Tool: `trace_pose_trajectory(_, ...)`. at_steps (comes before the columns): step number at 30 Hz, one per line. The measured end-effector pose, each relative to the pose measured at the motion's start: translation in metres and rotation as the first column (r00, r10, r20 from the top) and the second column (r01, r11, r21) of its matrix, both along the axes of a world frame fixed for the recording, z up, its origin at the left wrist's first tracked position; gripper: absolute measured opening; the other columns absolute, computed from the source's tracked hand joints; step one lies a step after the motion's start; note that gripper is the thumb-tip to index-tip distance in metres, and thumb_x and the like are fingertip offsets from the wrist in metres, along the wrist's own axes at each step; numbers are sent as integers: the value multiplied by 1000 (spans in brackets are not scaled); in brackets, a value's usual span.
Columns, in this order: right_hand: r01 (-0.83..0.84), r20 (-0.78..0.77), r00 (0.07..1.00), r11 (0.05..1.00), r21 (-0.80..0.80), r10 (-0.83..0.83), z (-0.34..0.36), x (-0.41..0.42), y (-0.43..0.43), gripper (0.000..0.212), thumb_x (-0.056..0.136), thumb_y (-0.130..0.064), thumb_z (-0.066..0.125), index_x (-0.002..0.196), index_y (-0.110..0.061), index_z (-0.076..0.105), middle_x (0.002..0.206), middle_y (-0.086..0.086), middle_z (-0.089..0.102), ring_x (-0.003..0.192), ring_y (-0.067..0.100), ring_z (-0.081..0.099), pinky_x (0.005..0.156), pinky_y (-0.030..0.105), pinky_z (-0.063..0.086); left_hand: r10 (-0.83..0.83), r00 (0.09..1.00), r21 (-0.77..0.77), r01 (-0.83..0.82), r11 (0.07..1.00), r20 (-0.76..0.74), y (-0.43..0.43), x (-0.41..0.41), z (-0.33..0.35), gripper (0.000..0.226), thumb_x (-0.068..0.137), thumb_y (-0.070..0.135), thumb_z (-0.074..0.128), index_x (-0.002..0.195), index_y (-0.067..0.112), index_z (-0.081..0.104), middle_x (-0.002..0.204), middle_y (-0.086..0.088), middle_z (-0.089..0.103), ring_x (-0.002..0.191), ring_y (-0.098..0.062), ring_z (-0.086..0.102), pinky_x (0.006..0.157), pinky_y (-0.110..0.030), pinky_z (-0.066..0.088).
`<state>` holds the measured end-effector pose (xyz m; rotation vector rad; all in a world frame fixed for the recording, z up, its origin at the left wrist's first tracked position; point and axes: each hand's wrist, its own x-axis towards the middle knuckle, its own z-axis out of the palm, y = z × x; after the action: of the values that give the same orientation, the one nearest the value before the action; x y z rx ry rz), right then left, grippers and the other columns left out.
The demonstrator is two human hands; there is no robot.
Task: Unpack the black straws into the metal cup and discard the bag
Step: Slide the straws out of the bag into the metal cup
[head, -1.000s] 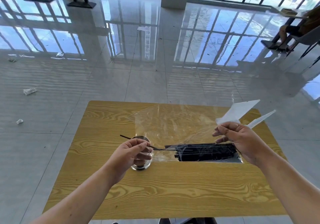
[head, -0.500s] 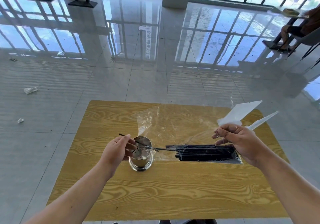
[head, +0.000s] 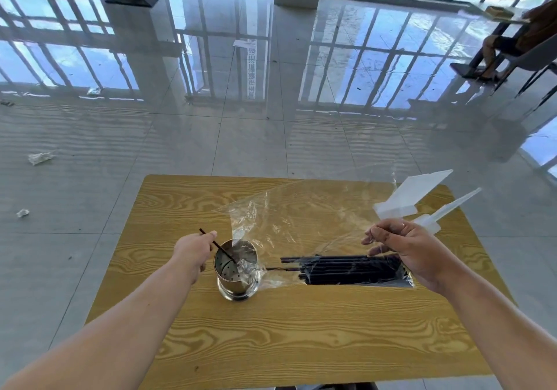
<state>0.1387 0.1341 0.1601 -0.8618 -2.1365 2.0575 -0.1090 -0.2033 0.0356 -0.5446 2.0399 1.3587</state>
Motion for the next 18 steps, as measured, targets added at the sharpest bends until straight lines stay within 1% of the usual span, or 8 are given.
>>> trace_pose_trajectory(2,-6,-2,1000,1000,7,6,-1,-2,1,32,87,-27,71,100,2,75,98,17,80,82,25,76,71,25,61,29,997,69,-24,997,-67,-4,-2,7,25,106,33,64,108,11,75,85,-2,62,66,-15,46,56,-29,42)
trace_pose_trajectory(4,-10,-7,1000,1000,12,10,-2,-3,3,33,88,-27,71,101,3,75,99,18,80,83,26,75,72,26,61,60,985,134,-38,990,-160,-13,-6,17,25,107,33,61,104,12,75,88,-3,65,67,-14,51,58,-29,46)
trace_pose_trajectory(7,-12,-9,1000,1000,17,13,-2,-4,6,32,89,-27,70,101,3,75,100,18,80,83,26,76,73,26,61,109,937,209,-40,977,-333,-28,-10,30,27,106,36,62,97,15,77,81,-2,69,57,-10,56,55,-29,47)
trace_pose_trajectory(10,-3,-12,1000,1000,10,3,-2,-5,7,33,89,-28,71,102,2,75,102,19,79,83,27,76,72,26,61,66,876,172,20,985,-479,-34,-4,31,30,105,39,65,90,18,79,72,2,72,51,-7,57,52,-29,48)
trace_pose_trajectory(13,-2,-9,1000,1000,19,2,-4,-7,7,33,88,-29,71,102,1,76,104,20,79,84,29,76,76,30,60,-50,878,133,128,983,-476,-30,7,22,25,104,36,67,92,18,79,80,-6,78,53,-9,62,53,-28,53)
trace_pose_trajectory(15,1,-7,1000,1000,18,-1,-7,-9,7,31,88,-29,71,100,-1,77,104,21,79,84,30,75,79,34,58,-79,891,148,161,976,-448,-29,14,16,17,102,35,70,98,19,76,86,-11,79,53,-10,63,51,-25,54)
trace_pose_trajectory(16,4,-9,1000,1000,16,-4,-8,-9,7,30,88,-29,72,99,-2,77,104,21,79,84,30,75,81,36,57,-83,895,155,166,974,-438,-30,17,14,16,100,36,73,104,21,74,87,-12,79,53,-11,63,51,-25,55)
trace_pose_trajectory(18,9,-14,1000,1000,12,-9,-10,-10,8,29,88,-29,72,99,-2,77,103,20,79,84,31,75,83,38,56,-138,879,93,202,975,-457,-35,24,11,30,95,42,76,116,25,65,82,-9,77,53,-12,63,52,-29,55)
